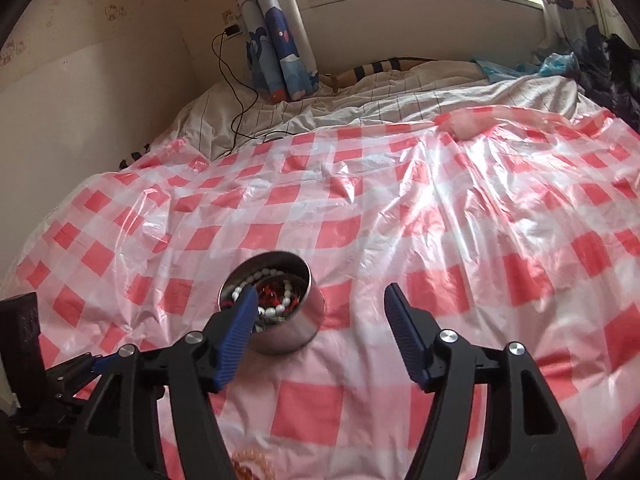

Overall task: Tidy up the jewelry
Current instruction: 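Move both tools back toward the amber bead bracelets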

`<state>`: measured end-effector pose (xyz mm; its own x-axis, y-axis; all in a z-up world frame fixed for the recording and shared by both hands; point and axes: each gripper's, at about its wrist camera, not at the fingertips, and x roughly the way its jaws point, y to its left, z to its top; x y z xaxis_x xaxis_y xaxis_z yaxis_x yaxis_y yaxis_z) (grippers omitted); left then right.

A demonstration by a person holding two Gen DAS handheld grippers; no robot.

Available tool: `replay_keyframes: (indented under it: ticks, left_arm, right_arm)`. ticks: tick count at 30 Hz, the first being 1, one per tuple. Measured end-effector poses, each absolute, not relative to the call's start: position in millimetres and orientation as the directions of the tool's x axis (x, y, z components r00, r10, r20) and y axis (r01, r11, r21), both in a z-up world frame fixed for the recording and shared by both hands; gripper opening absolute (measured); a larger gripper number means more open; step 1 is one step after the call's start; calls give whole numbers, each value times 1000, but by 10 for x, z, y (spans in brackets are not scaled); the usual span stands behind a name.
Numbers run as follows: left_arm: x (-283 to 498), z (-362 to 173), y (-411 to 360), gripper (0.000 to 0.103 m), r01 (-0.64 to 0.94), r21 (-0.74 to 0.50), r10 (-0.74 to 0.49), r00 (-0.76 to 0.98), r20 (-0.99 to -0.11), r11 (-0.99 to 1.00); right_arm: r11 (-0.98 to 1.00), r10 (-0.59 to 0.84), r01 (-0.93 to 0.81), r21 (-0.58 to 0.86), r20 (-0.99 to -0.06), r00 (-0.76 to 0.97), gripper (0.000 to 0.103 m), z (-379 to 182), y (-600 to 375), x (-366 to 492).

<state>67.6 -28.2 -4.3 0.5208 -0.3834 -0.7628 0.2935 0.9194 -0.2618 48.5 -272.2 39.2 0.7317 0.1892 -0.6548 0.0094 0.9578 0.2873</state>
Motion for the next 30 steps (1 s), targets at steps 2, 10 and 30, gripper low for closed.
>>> replay_keyframes:
  ticks: [2,10,30]
  left_arm:
    - [554,-95,-335,82,319,-269,-402,498,-768,909]
    - [40,-283,-709,82,444,-179,-397,467,-790,878]
    - [-108,-287,-925,82,524,-53,-358,501,-788,850]
  right_arm:
    - [950,199,25,312,-663,721,67,341,-2776,193]
    - [959,210,-14,282,-678,705,73,175,-2544,-453]
    - [942,239,16,334,-707,666,76,-25,-2535,-319]
